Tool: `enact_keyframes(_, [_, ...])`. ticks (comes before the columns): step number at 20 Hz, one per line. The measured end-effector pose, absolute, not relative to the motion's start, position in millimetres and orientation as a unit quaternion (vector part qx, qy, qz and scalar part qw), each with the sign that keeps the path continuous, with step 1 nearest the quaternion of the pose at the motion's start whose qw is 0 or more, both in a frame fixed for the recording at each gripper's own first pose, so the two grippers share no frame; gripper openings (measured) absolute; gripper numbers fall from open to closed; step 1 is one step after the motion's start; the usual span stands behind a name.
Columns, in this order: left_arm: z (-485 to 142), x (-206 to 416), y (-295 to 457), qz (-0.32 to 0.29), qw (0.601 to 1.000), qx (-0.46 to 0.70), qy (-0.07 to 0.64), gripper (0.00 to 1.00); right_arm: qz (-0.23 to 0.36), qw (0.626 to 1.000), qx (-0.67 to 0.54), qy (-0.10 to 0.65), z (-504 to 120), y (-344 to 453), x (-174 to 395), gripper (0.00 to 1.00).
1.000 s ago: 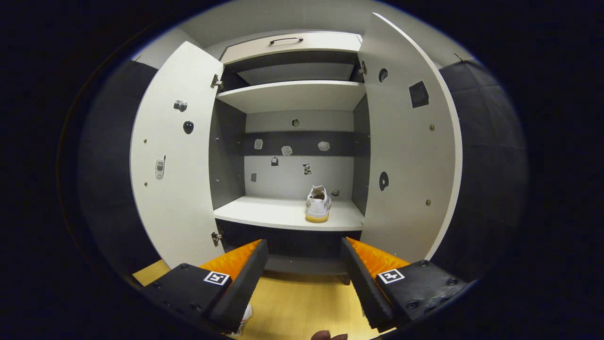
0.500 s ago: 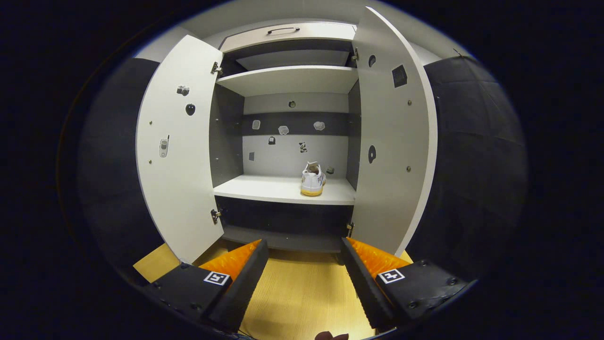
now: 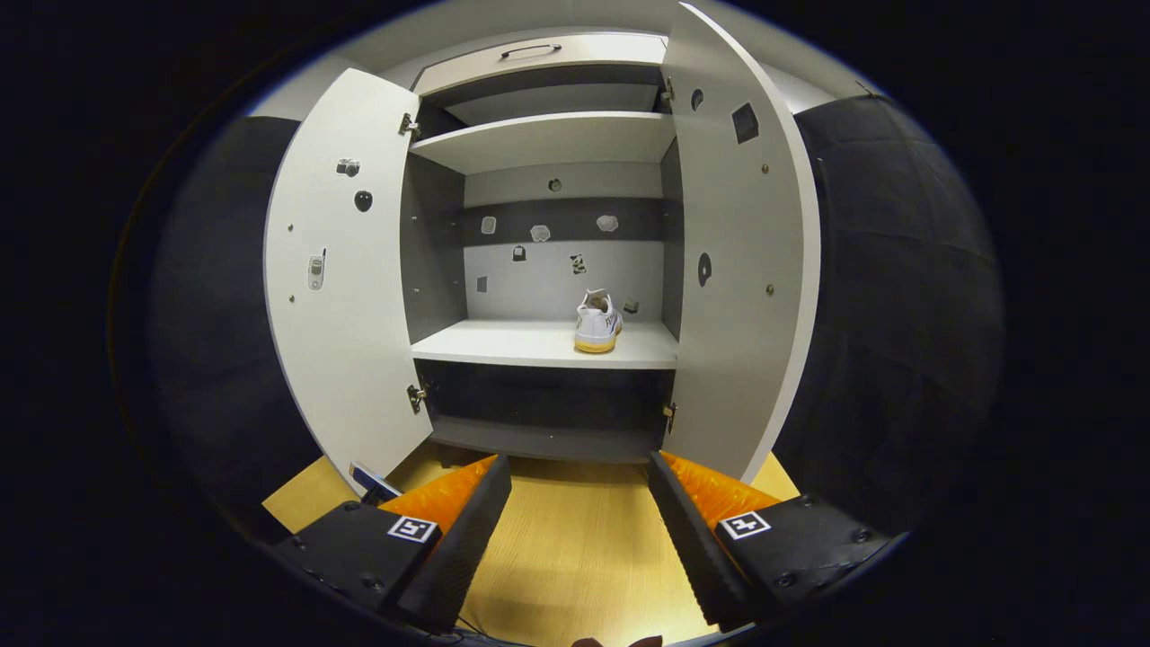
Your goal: Grab one shoe with the right hand and put it into the shoe cabinet, grab the other shoe with the left hand and put it into the shoe cabinet; then close the right door with the right hand and the left door with the left hand.
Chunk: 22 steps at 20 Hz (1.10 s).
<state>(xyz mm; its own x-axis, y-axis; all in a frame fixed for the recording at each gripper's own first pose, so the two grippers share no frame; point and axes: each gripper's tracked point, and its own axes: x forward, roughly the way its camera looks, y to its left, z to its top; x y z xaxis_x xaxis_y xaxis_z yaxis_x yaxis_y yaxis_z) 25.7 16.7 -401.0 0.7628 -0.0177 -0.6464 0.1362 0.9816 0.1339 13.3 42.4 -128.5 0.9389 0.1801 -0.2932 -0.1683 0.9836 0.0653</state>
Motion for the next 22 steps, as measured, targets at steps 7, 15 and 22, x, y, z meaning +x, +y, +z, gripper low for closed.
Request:
enact_keyframes(7, [-280, 47, 16, 0.001, 0.955, 0.059, 0.291, 0.07, 0.083, 0.985, 0.021, 0.149, -127, 30, 4, 0.98])
enact_keyframes(15, [-145, 129, 1, 0.019, 0.97, 0.004, 0.242, 0.07, 0.041, 0.992, 0.007, 0.118, -118, -3, 0, 0.98])
enact_keyframes(22, [-57, 206, -15, 0.017, 0.98, -0.001, 0.198, 0.07, 0.049, 0.993, 0.022, 0.108, -111, -5, -4, 0.98])
